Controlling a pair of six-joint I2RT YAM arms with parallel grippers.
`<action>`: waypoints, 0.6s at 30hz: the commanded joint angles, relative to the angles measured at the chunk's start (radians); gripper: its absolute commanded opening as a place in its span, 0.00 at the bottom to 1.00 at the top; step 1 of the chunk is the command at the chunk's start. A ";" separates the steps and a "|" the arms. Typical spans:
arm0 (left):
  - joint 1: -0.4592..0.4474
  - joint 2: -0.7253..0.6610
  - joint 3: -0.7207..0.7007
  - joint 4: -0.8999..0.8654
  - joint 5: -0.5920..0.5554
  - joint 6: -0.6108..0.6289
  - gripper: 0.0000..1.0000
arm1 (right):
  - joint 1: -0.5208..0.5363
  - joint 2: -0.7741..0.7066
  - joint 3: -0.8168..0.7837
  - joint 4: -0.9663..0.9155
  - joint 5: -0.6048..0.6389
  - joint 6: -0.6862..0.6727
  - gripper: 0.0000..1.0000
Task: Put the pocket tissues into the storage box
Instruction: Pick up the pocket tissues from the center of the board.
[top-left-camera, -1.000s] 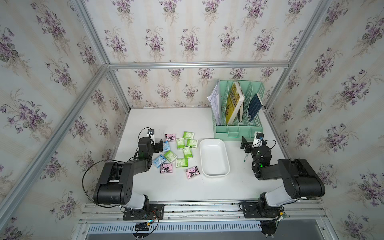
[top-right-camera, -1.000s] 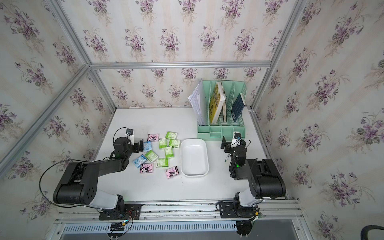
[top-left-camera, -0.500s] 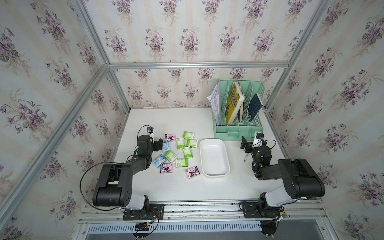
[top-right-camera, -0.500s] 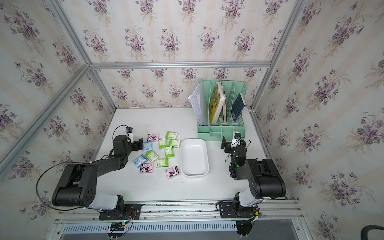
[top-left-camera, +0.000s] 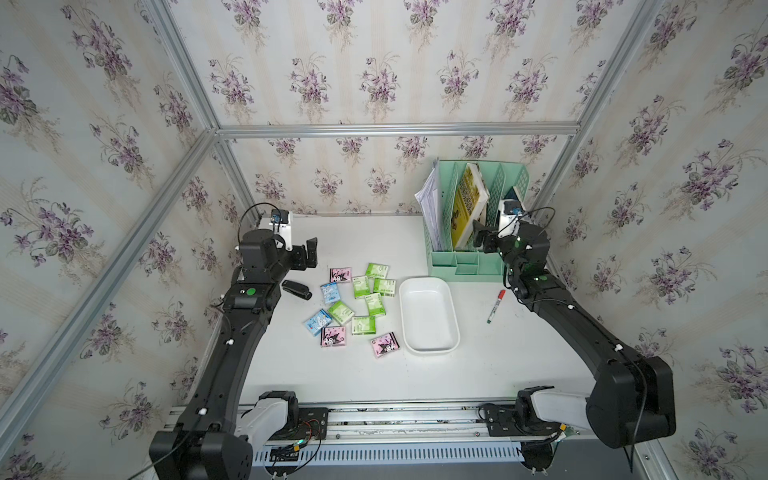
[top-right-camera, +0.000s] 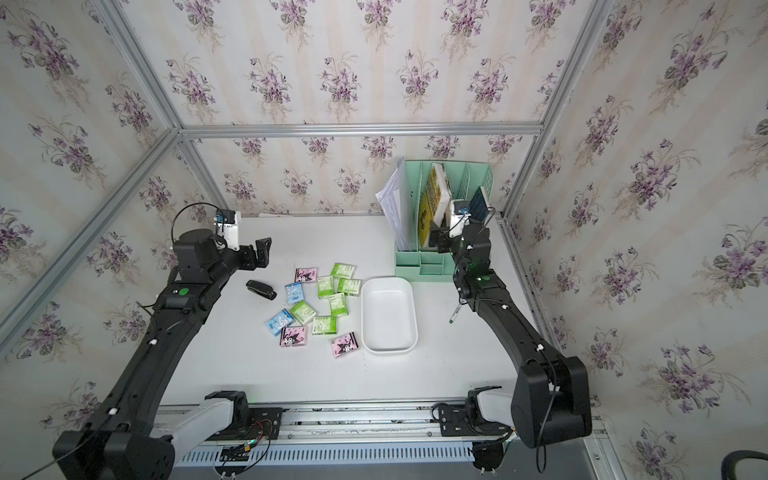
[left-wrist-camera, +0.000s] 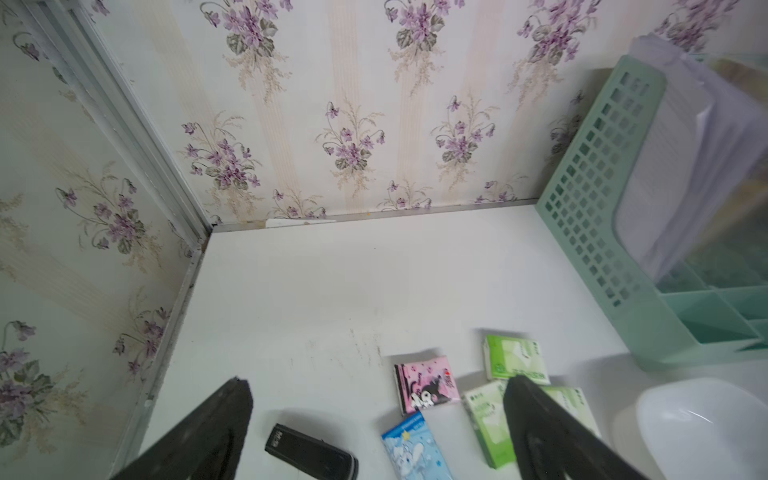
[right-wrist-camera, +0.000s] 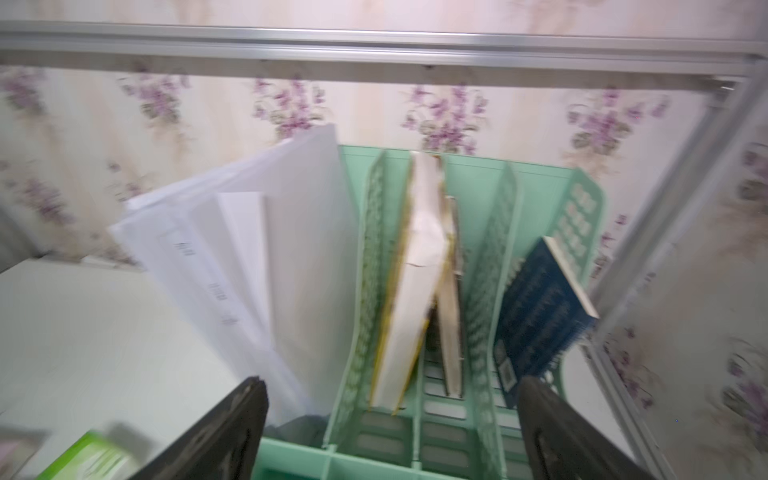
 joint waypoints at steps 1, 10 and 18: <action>-0.003 -0.087 -0.020 -0.138 0.084 -0.094 0.99 | 0.129 0.010 0.102 -0.347 -0.091 -0.113 0.98; -0.006 -0.177 -0.043 -0.278 0.164 -0.099 0.99 | 0.584 0.083 0.110 -0.636 -0.166 -0.147 0.91; -0.007 -0.157 -0.045 -0.270 0.230 -0.137 0.99 | 0.780 0.139 0.059 -0.627 -0.178 -0.138 0.88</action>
